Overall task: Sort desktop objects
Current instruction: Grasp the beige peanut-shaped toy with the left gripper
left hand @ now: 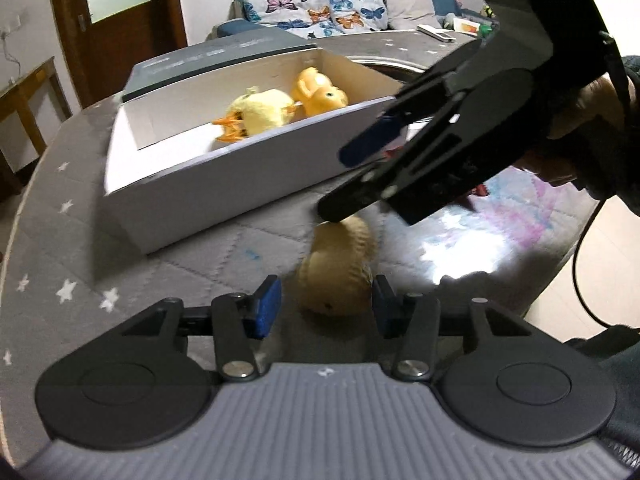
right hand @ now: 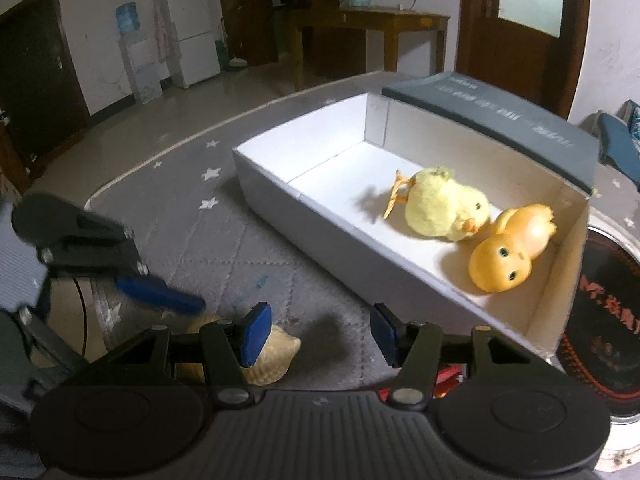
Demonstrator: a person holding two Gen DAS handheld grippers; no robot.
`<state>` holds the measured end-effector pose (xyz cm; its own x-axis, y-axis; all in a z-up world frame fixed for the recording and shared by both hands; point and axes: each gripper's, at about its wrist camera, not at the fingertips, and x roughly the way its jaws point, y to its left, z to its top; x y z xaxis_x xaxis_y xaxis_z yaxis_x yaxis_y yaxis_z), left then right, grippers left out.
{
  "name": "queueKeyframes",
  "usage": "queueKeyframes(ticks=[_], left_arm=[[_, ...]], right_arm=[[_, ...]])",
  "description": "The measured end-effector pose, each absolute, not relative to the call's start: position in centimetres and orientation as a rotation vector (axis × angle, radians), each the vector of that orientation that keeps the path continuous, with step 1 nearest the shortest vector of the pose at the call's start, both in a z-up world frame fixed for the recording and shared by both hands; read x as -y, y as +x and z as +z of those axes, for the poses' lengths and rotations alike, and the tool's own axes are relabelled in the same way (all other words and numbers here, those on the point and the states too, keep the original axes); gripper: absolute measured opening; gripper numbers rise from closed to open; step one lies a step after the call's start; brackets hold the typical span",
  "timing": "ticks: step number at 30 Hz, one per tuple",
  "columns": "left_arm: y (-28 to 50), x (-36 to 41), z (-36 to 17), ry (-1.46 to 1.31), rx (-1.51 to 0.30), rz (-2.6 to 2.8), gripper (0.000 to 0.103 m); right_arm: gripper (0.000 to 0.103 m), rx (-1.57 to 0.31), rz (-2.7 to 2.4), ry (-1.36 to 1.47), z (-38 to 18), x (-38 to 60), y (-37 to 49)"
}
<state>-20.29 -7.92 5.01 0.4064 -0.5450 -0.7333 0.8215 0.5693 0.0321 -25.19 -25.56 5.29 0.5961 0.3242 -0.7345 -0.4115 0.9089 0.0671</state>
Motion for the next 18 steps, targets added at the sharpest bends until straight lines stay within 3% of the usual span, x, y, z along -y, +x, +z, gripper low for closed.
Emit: queueKeyframes(ticks=[18], left_arm=[[-16.8,6.1,5.3,0.212,-0.859,-0.924,0.049]], right_arm=[[0.064,-0.835,0.549,-0.203,5.3,24.8,-28.6]])
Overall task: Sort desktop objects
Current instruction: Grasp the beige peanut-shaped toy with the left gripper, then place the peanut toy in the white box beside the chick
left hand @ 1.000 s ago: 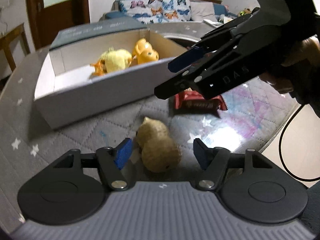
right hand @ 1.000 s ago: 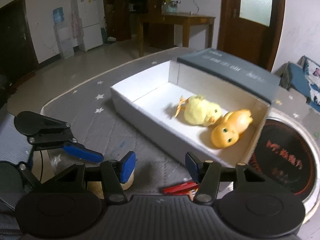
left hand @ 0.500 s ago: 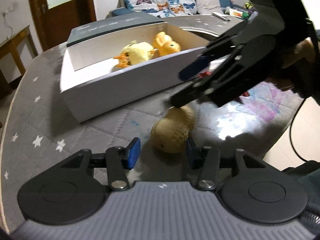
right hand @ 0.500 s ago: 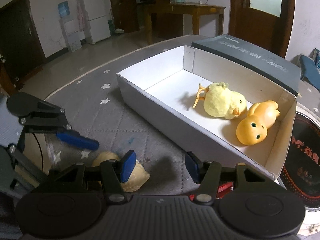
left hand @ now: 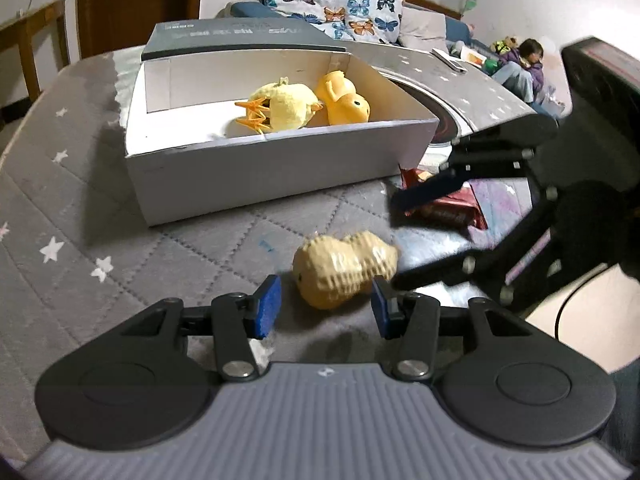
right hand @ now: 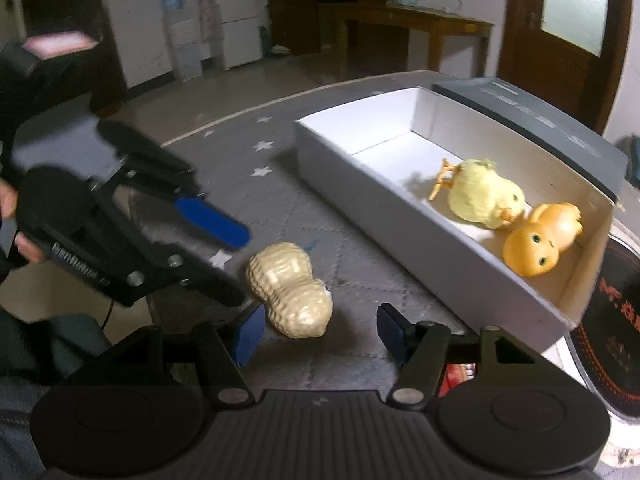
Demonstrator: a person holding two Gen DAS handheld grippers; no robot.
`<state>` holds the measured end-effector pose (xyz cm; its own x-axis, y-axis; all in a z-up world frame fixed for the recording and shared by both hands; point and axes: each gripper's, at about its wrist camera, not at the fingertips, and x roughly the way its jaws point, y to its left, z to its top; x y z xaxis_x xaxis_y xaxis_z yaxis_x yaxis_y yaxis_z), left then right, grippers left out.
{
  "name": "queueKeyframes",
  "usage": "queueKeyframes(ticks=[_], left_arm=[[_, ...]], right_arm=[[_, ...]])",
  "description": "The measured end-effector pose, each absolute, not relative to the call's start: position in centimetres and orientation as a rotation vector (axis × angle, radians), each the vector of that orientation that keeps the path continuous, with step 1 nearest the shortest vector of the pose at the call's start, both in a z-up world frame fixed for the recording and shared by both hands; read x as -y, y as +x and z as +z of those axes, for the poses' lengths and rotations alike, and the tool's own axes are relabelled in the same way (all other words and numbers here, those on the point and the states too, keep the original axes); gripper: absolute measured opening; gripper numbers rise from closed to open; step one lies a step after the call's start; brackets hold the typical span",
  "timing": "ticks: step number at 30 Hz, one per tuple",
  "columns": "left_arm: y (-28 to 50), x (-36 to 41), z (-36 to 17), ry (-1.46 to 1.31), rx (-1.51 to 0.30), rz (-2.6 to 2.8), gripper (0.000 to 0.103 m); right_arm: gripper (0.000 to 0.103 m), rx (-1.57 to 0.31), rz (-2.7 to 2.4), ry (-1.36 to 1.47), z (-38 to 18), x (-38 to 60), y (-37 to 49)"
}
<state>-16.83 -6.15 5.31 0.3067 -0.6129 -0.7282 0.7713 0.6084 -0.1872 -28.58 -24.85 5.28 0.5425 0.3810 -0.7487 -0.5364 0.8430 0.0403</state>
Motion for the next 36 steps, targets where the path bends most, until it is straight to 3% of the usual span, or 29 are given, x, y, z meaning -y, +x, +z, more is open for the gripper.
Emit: queueKeyframes(ticks=[5,10,19,26,36], left_arm=[[-15.9,6.9,4.6,0.195,-0.891,-0.917,0.049],[-15.5,7.1,4.5,0.175,-0.890,-0.920,0.049],[-14.7,7.0,4.5,0.132,-0.909,-0.943,0.049],[-14.8,7.1,4.7,0.111,-0.911,-0.956,0.043],[-14.1,8.0,10.8,0.132,-0.737,-0.961,0.043]], right_arm=[[0.061,-0.849,0.560,-0.224,4.0,23.7,-28.2],[0.045,-0.863,0.560,-0.216,3.0,23.3,-27.9],[0.041,-0.856,0.549,-0.232,2.8,23.3,-27.7],[0.039,-0.848,0.526,-0.227,2.9,23.4,-27.7],[0.039,-0.723,0.492,-0.269,8.2,24.2,-27.4]])
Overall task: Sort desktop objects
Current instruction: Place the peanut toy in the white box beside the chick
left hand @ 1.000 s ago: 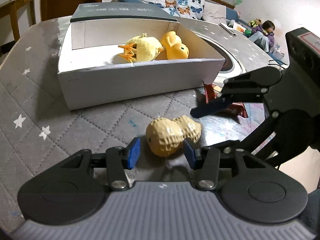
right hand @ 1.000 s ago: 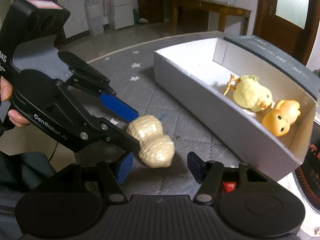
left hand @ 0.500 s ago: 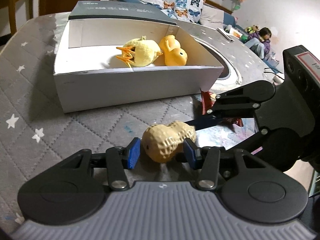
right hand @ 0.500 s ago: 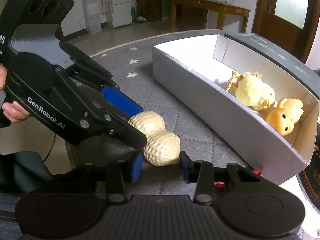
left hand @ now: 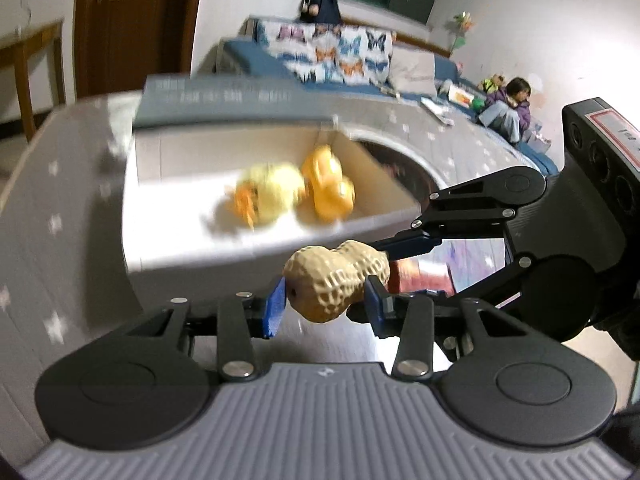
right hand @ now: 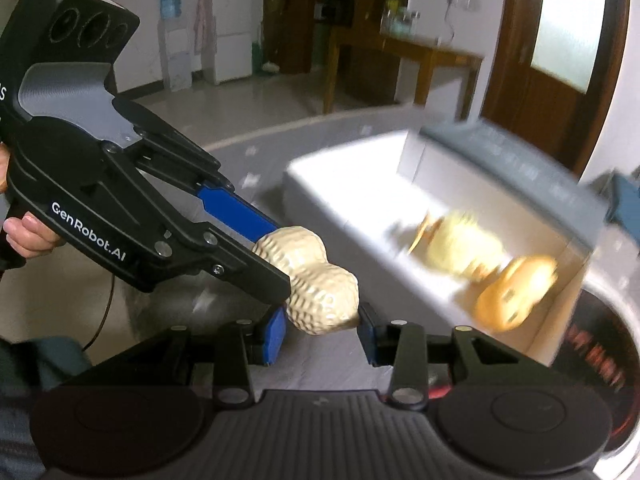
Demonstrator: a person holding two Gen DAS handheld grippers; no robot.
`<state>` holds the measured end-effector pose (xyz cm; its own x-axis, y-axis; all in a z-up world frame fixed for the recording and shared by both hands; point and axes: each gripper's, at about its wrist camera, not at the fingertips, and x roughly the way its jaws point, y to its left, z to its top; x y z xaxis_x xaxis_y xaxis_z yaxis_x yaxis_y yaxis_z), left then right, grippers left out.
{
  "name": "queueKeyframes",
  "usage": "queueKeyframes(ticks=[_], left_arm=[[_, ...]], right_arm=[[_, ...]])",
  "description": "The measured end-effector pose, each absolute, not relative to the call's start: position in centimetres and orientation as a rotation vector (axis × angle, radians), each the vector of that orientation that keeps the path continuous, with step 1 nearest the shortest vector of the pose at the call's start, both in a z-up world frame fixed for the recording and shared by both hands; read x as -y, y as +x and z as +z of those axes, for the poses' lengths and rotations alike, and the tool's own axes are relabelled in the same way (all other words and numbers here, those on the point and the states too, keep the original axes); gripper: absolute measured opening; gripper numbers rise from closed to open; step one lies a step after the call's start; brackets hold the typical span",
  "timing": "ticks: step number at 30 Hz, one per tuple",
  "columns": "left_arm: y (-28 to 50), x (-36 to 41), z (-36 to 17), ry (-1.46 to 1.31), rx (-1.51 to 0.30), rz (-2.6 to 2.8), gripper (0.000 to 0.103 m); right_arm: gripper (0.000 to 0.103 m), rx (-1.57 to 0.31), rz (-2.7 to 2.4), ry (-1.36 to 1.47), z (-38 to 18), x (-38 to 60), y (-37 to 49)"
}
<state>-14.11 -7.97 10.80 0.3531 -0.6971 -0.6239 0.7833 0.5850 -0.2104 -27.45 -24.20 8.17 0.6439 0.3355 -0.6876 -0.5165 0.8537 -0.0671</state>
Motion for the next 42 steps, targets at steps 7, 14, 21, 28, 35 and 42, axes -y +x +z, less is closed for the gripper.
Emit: queueKeyframes(ticks=[7,14,21,28,35,42], left_arm=[[-8.9,10.2,12.4,0.143,-0.708,-0.953,0.043],[-4.0,12.1,9.6,0.147,-0.838,-0.954,0.043],[-2.3,12.4,7.2,0.154,-0.905,-0.951,0.043],[-2.3,12.3,7.0,0.151,-0.915,-0.940,0.043],[-3.0,11.8,7.9,0.149,-0.888,-0.936,0.043],[-5.8,11.1,9.8,0.153,-0.807,-0.964,0.043]], right_arm=[[0.039,-0.676,0.432,-0.247,10.7,25.7,-22.6],[0.039,-0.791,0.442,-0.142,8.1,27.6,-17.3],[0.040,-0.912,0.468,-0.042,5.1,28.7,-13.9],[0.041,-0.921,0.467,-0.033,4.5,28.7,-13.0],[0.052,-0.895,0.451,-0.052,5.6,28.6,-14.6],[0.058,-0.815,0.419,-0.050,8.2,29.4,-18.3]])
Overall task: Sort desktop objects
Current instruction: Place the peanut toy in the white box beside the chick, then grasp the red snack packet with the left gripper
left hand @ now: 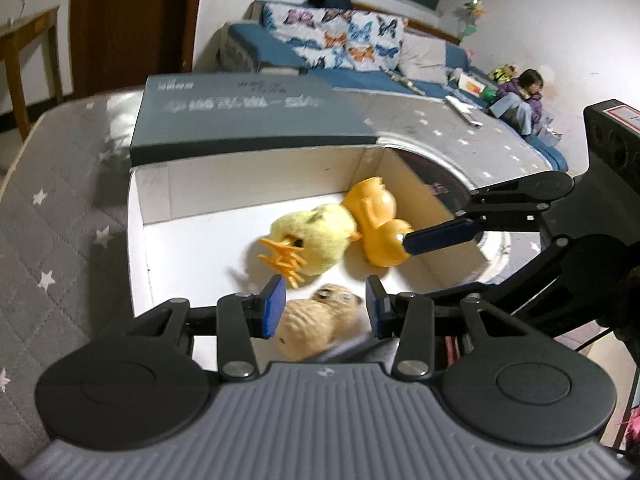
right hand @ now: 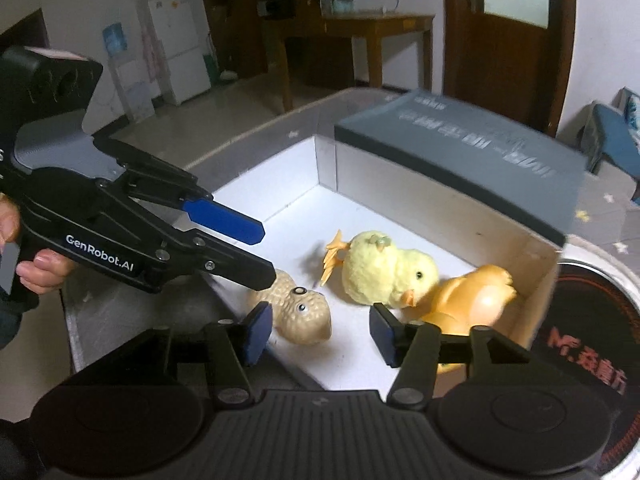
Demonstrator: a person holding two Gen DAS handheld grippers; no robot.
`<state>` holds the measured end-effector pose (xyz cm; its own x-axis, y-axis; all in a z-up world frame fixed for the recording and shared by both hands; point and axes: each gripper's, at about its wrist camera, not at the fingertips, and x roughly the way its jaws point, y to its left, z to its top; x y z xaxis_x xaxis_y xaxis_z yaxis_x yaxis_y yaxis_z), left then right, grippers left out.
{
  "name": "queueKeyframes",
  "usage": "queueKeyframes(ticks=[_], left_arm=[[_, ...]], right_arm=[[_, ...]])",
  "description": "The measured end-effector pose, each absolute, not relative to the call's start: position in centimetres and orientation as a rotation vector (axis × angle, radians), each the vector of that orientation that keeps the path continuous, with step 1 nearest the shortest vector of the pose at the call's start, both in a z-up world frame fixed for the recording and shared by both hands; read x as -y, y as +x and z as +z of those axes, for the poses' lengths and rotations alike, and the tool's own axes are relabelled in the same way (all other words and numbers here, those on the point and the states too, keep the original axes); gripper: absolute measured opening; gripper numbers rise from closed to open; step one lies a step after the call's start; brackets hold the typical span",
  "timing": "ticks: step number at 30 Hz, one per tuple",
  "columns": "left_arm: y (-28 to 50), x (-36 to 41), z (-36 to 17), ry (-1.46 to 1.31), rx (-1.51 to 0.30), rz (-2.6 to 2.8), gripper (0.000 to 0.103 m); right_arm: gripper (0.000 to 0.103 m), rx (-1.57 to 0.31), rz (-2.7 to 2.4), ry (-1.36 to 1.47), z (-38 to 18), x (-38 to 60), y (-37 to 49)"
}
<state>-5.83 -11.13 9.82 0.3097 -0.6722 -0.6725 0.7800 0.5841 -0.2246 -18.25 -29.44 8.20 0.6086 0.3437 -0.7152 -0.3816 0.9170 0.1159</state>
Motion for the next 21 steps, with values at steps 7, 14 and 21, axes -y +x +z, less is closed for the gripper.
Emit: queueKeyframes(ticks=[7,14,21], left_arm=[[-10.1,11.0,11.0,0.187,-0.727,-1.007,0.043],[-14.2,11.4,10.7,0.199,-0.708,-1.099,0.043],[-15.4,14.5,8.0,0.239,-0.779,-1.154,0.043]], right_arm=[[0.067,-0.750,0.393,-0.114,9.8,29.5,-23.6],[0.073,-0.760,0.342,-0.149,9.0,30.1,-28.2],[0.073,-0.848,0.257,-0.116,5.9,32.0,-29.9]])
